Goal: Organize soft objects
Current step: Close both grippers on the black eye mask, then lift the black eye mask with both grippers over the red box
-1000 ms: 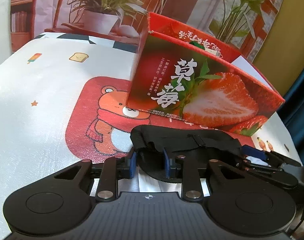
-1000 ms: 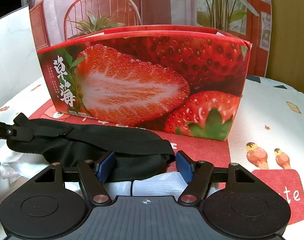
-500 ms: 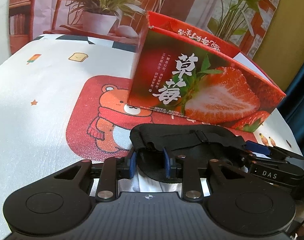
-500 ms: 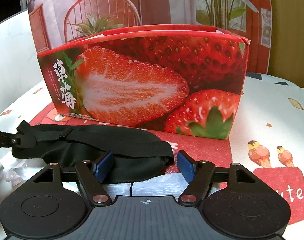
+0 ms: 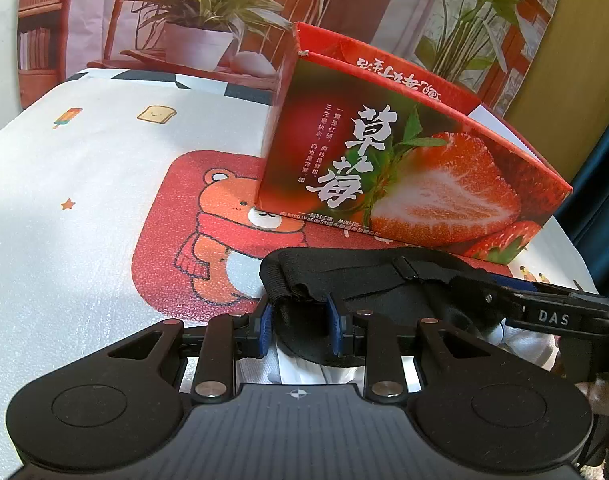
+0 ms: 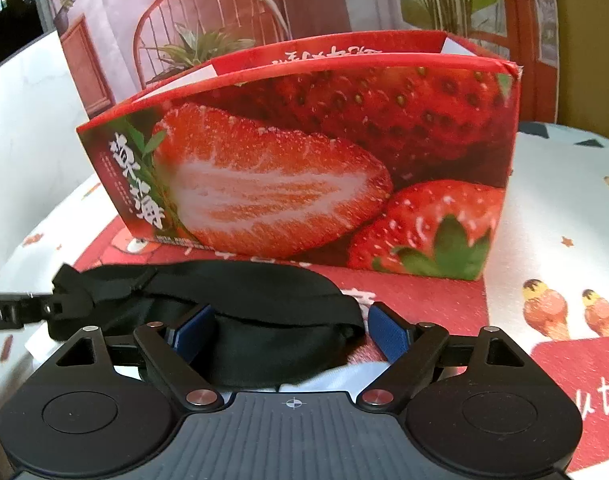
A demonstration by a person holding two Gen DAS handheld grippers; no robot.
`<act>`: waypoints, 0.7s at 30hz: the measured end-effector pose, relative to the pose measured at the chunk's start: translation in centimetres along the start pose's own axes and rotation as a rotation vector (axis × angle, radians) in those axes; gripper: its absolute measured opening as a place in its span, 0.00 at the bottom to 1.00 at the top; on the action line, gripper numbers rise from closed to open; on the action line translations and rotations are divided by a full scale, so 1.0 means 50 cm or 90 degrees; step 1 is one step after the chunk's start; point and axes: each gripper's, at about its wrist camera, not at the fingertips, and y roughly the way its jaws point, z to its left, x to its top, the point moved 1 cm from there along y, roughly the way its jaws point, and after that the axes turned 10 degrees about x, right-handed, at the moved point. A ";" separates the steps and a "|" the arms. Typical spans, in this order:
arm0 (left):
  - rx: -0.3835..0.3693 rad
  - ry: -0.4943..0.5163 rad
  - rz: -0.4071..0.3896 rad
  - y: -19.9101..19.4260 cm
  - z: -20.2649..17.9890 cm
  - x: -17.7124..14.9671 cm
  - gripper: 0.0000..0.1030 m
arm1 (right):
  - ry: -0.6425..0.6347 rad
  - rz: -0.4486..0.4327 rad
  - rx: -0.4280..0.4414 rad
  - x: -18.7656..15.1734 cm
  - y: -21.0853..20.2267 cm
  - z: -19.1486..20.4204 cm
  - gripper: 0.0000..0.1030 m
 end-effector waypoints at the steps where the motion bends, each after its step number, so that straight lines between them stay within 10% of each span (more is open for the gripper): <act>1: 0.000 0.000 0.000 0.000 0.000 0.000 0.29 | 0.003 -0.001 0.001 0.001 0.002 0.001 0.73; 6: 0.002 0.004 0.003 -0.001 -0.001 0.003 0.29 | 0.000 0.008 0.003 0.003 0.004 0.008 0.60; 10: 0.014 0.020 0.003 -0.008 -0.010 0.013 0.22 | 0.035 0.021 0.000 0.015 -0.012 -0.009 0.22; 21: 0.015 0.041 -0.074 -0.094 -0.022 0.041 0.09 | 0.047 -0.100 0.041 0.040 -0.125 0.006 0.06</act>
